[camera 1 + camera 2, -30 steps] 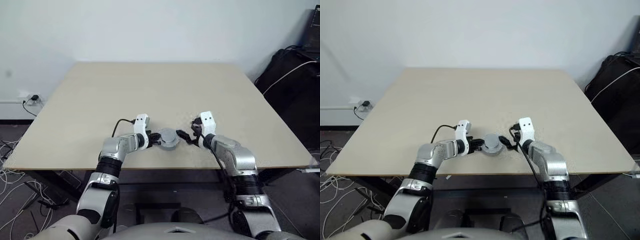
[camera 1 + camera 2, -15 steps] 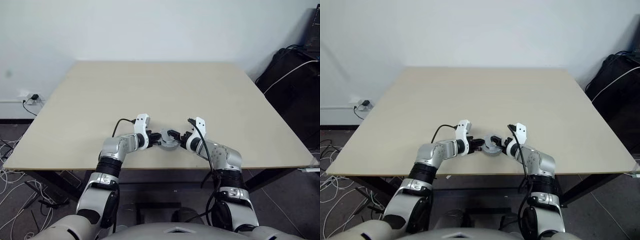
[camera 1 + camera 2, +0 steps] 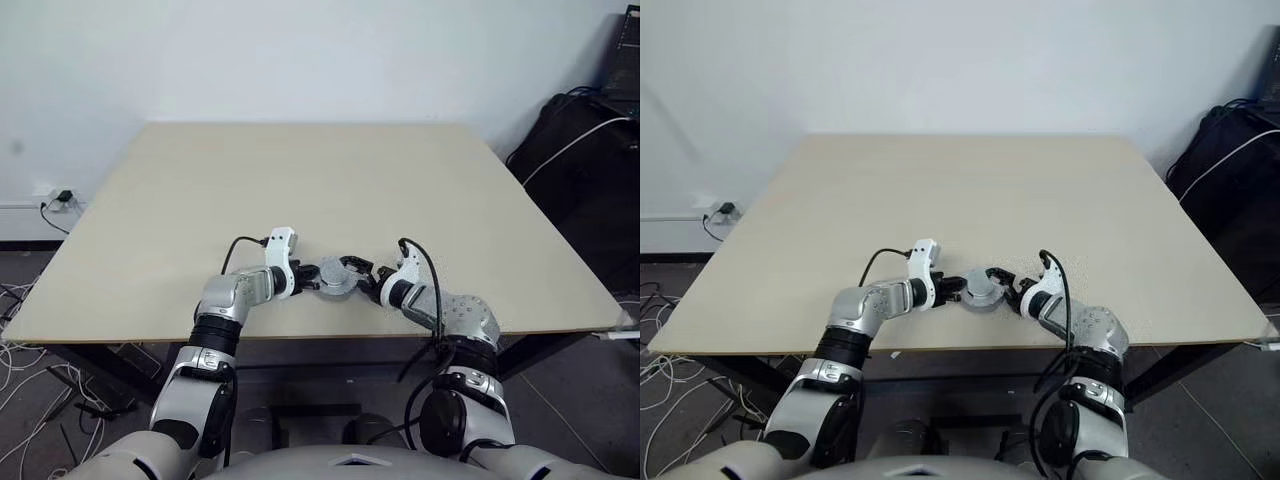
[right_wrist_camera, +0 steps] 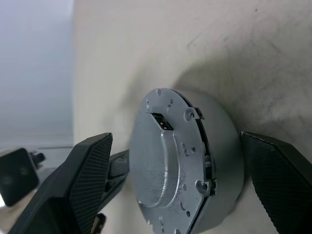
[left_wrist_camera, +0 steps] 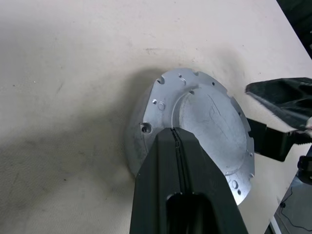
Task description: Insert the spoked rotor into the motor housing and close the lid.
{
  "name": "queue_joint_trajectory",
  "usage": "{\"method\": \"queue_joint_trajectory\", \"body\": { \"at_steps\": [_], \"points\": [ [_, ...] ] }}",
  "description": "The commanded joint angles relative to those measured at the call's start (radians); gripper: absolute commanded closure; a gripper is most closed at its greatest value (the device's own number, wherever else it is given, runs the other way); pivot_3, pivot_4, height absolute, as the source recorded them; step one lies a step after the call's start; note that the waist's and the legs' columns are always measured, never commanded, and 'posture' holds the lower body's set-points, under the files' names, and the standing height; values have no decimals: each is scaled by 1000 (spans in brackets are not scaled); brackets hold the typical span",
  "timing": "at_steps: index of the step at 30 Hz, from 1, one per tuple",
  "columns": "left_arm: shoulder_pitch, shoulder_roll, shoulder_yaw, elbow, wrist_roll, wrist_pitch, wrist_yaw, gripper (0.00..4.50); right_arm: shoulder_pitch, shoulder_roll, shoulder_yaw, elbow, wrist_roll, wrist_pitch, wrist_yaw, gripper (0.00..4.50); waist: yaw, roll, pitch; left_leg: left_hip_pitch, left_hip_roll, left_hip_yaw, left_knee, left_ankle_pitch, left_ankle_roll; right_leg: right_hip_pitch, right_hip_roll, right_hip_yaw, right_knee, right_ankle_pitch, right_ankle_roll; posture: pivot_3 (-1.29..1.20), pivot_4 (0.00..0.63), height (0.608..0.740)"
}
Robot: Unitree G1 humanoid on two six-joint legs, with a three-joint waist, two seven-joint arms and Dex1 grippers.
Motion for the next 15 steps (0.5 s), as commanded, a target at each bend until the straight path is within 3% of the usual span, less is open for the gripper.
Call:
{"method": "queue_joint_trajectory", "body": {
  "at_steps": [1, 15],
  "points": [
    [17, -4, -24, 8, 13, 15, 3, 4500, -28, 34, 2, -4, 91, 47, 28, 42, -2, 0, 0, 0, 0, 0, 0, 0, 0, 0, 0, 0, 0, 0, 0, 0, 0, 740],
    [25, 5, -34, -3, 19, 23, 1, 4500, 47, 42, 152, -74, 83, 142, 72, 42, -24, 1, 0, 0, 1, 0, -1, 0, 0, -1, 1, 1, 0, 0, 0, 0, 0, 740]
  ]
}}
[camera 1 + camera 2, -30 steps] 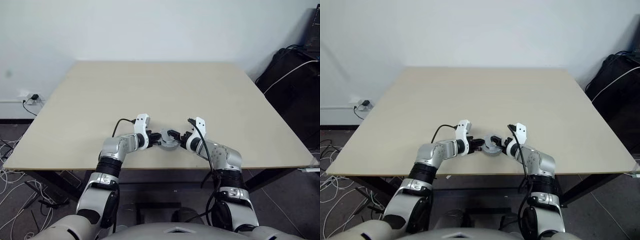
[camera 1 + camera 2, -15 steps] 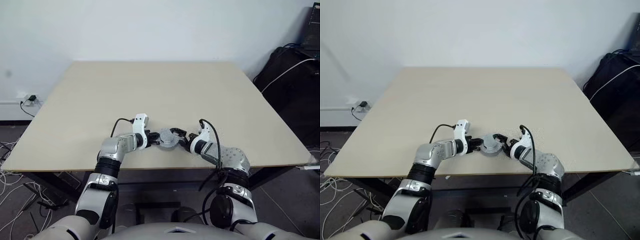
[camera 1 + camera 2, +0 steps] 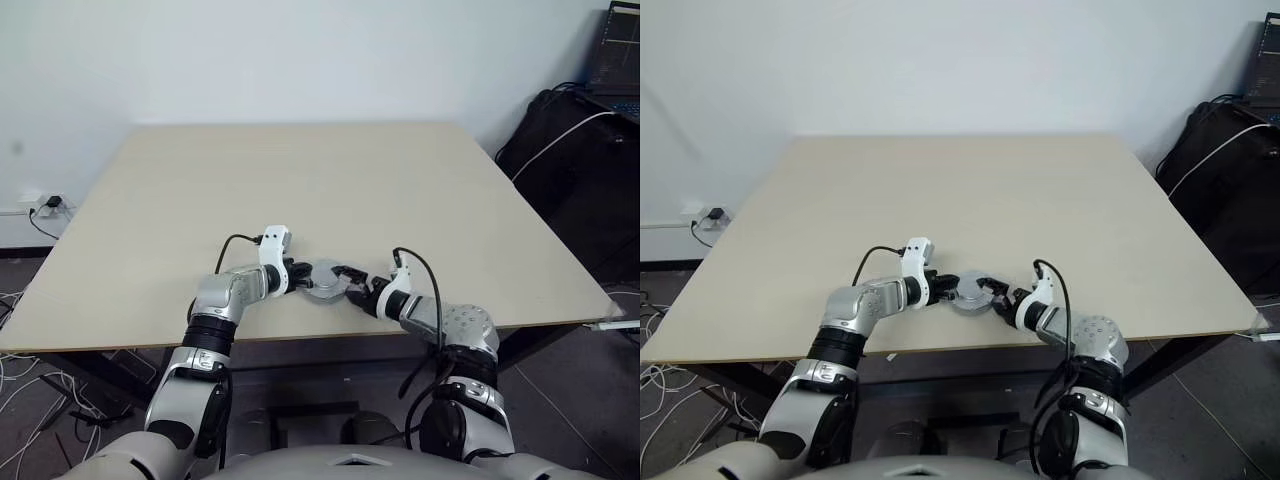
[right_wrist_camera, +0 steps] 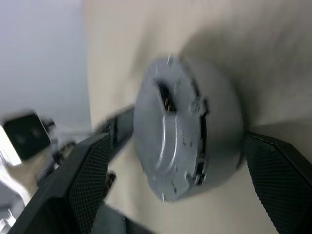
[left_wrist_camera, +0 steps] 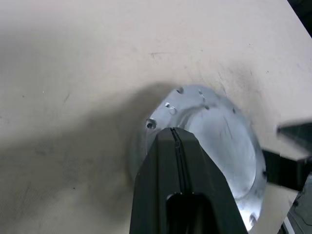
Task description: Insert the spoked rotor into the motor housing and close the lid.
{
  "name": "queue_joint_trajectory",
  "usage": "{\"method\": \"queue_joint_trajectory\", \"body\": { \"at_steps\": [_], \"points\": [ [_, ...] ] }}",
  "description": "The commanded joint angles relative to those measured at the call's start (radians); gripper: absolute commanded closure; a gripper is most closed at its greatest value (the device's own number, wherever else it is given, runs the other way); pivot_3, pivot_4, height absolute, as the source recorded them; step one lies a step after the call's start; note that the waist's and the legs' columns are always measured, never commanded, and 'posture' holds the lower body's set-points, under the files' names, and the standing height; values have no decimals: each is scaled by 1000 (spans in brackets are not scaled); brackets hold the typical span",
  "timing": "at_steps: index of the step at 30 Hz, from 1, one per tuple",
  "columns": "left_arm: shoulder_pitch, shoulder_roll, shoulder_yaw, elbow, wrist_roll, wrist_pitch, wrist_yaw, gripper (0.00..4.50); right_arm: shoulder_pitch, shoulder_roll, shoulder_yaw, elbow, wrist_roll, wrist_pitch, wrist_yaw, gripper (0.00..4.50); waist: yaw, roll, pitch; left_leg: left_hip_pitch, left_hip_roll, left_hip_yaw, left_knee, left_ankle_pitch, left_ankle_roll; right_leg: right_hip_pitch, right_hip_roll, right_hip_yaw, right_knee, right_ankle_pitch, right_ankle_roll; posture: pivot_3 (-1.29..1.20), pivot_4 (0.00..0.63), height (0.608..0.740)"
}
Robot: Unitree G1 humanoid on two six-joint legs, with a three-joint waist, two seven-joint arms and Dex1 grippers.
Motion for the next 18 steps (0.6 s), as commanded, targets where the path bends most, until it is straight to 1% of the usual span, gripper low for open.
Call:
{"method": "queue_joint_trajectory", "body": {
  "at_steps": [1, 3, 10, 14, 18],
  "points": [
    [20, -19, -37, 17, 12, 24, -3, 4500, -8, 29, 101, -29, 23, 35, 49, 42, 0, 0, 0, 0, 0, 0, 0, 0, 0, 0, 0, 0, 0, 0, 0, 0, 0, 740],
    [21, -18, -38, 17, 15, 23, -4, 4500, -5, 32, 103, -29, 28, 26, 53, 42, 0, 0, 0, 0, 0, 0, 0, 0, 0, 0, 0, 0, 0, 0, 0, 0, 0, 740],
    [25, -18, -37, 19, 27, 23, -10, 4500, -19, 69, 31, -31, 91, -12, 55, 42, 5, 0, 0, -1, 0, 0, -1, 0, 0, -1, 0, 0, -1, 0, 0, 0, 0, 740],
    [26, -18, -39, 17, 30, 25, -11, 4500, -19, 82, 14, -29, 94, -35, 35, 42, 16, 0, 0, -4, -1, 0, 0, 0, 0, -4, 0, 0, -1, 0, 0, 0, 0, 740],
    [27, -17, -41, 17, 34, 26, -11, 4500, -10, 98, 10, -35, 88, -69, 19, 42, 17, 0, 0, -9, -1, 0, 0, 0, 0, -10, 0, 0, 0, 1, 0, 0, 0, 740]
  ]
}}
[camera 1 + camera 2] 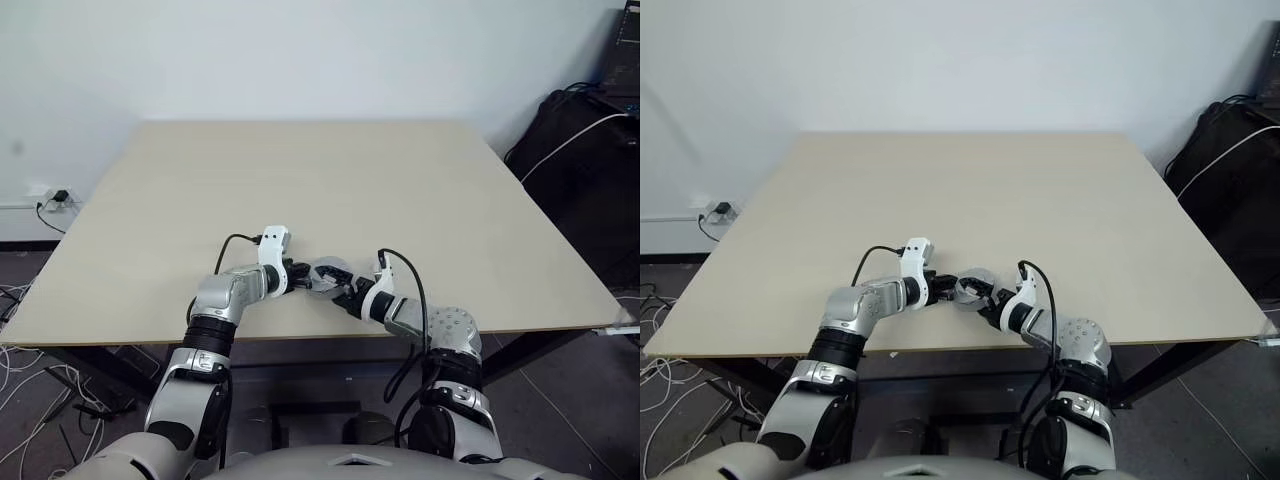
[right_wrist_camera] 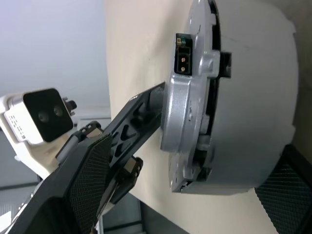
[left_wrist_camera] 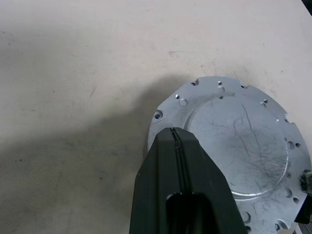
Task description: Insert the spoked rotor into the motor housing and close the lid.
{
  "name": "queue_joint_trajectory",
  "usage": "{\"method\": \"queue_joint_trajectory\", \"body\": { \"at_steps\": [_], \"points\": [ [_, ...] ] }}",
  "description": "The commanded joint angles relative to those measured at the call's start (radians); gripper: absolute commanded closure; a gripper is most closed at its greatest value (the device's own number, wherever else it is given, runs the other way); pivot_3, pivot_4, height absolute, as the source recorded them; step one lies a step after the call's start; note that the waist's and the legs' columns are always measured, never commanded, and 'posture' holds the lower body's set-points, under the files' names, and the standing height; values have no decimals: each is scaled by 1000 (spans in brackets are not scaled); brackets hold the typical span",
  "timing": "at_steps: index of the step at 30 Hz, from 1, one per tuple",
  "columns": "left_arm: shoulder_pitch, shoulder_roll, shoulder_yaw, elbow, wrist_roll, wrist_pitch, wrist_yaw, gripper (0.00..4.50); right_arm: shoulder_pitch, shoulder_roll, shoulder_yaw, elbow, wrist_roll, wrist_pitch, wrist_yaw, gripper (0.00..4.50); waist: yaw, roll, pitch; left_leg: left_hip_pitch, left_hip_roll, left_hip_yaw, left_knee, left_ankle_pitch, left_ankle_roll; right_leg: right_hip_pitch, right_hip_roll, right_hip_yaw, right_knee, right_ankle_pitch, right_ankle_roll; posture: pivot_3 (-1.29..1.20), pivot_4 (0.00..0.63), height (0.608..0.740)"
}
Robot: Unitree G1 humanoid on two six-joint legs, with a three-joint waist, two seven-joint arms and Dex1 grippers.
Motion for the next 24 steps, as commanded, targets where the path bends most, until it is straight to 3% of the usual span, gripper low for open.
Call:
{"method": "queue_joint_trajectory", "body": {
  "at_steps": [1, 8, 11, 15, 17, 24],
  "points": [
    [22, -16, -40, 29, 10, 26, -7, 4500, -19, 30, 0, -30, 47, -46, 1, 42, 0, 0, 0, 0, 0, 0, 0, 0, 0, -1, 0, 0, 0, 0, 0, 0, 0, 740],
    [26, -16, -43, 29, 13, 27, -6, 4500, -2, 37, -2, -32, 35, -110, -36, 42, 3, 0, 0, 0, 0, 0, 2, 0, 0, 0, 0, 0, 0, 1, 2, 0, 0, 740],
    [24, -16, -43, 33, 14, 24, -6, 4500, 0, 36, -6, -25, 37, -131, -52, 635, 9, 0, 0, -1, 0, 0, 3, 0, 0, 0, 0, 0, 0, 1, 2, 0, 0, 740],
    [21, -15, -45, 37, 15, 22, -7, 4500, 3, 34, 2, -26, 41, -142, -59, 1967, 9, 0, 0, -1, -1, 0, 3, 0, 1, 0, 0, 1, 0, 1, 2, 0, 0, 740],
    [20, -15, -45, 39, 16, 21, -7, 4500, 4, 35, 3, -25, 42, -149, -63, 2402, 10, 1, 0, -1, -1, 0, 3, 0, 1, 0, 0, 1, 0, 1, 2, 0, 0, 740],
    [37, -27, -14, -6, 5, 2, 24, 4500, 18, 47, 13, -38, 54, -152, -70, 2403, 9, 1, 0, -1, -1, 0, 3, 0, 1, 0, 0, 1, 0, 2, 3, 0, 0, 740]
  ]
}}
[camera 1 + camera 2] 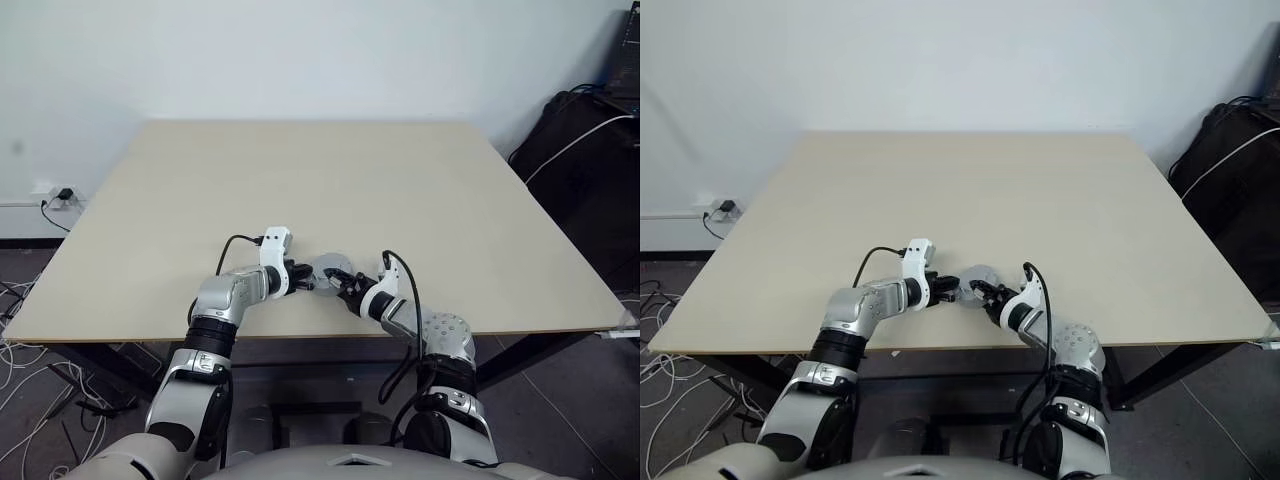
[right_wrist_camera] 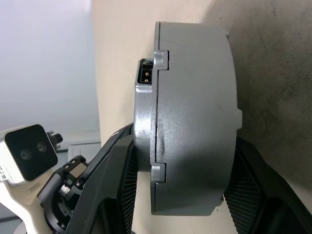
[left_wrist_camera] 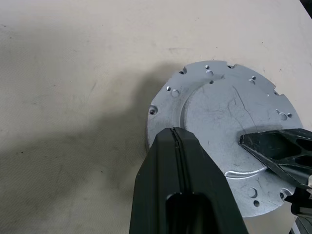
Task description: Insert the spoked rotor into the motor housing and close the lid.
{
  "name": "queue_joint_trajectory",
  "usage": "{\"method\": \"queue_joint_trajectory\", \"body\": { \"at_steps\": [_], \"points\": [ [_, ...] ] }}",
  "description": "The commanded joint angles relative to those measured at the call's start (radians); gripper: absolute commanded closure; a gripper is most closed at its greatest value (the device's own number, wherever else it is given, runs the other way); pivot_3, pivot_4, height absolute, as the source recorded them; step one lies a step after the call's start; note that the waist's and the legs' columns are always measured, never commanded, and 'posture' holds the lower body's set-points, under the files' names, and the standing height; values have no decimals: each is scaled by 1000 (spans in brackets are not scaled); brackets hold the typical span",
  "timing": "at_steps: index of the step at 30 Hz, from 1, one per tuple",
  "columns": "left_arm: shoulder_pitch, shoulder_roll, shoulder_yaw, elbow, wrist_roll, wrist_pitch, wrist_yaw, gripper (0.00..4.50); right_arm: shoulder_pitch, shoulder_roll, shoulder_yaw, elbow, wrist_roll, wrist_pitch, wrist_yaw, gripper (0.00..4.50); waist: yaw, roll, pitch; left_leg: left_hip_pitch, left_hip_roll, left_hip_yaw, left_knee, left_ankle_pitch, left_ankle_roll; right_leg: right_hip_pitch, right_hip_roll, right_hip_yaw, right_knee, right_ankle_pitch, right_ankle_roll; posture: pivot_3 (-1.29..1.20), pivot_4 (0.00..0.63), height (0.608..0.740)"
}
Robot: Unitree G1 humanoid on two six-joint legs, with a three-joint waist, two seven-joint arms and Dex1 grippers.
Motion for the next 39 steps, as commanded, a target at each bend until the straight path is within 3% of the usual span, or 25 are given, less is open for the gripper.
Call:
{"method": "queue_joint_trajectory", "body": {
  "at_steps": [1, 6, 11, 20, 23, 30, 35, 39],
  "points": [
    [37, -31, 13, -22, -1, -13, 47, 4500, -6, 20, 11, -45, 45, -14, 4, 2403, 0, 0, 0, 0, 0, 0, 0, 0, 0, 0, 0, 0, 0, 0, 0, 0, 0, 740],
    [138, -56, 78, -182, 45, -224, 193, 4500, 10, 17, 11, -102, 99, 8, 2, 2403, -2, 0, 1, -1, 0, 1, 0, 0, 0, -2, 0, 2, 0, 1, -2, 0, 0, 740],
    [295, -42, 46, -366, 110, -401, 252, 4500, 16, 19, 4, -167, 178, 36, 7, 2403, -3, 2, 3, -5, 1, 4, -1, 0, 0, -4, 1, 4, 2, 4, -5, 0, 0, 740],
    [553, -119, 107, -613, -202, -400, 79, 4500, 26, 23, 30, -217, 344, 85, 63, 2403, -2, 3, 5, -5, 1, 5, 1, -2, 3, -6, -1, 4, -1, 2, 0, 0, 0, 740],
    [611, -165, 139, -657, -354, -381, 52, 3917, 28, 15, 43, -228, 382, 101, 66, 2403, -6, 5, 6, -5, 2, 5, 1, -2, 3, -7, 0, 4, -1, 2, 0, 0, 0, 740],
    [729, -264, 175, -713, -834, -282, 107, 1638, 28, -18, 74, -232, 410, 121, 51, 2403, -10, 5, 8, -5, 1, 6, 2, -2, 3, -6, 0, 4, -1, 2, 1, 0, 0, 740],
    [769, -266, 132, -701, -1004, -302, 155, 9, 37, -49, 99, -237, 420, 154, 45, 2403, -11, 4, 9, -4, 1, 6, 2, -2, 3, -5, 0, 4, -1, 2, 1, 0, 0, 740],
    [780, -261, 77, -674, -1062, -316, 184, 0, 44, -65, 108, -250, 446, 182, 40, 2403, -11, 4, 10, -4, 1, 6, 2, -2, 3, -5, 0, 5, -2, 2, 1, 0, 0, 740]
  ]
}}
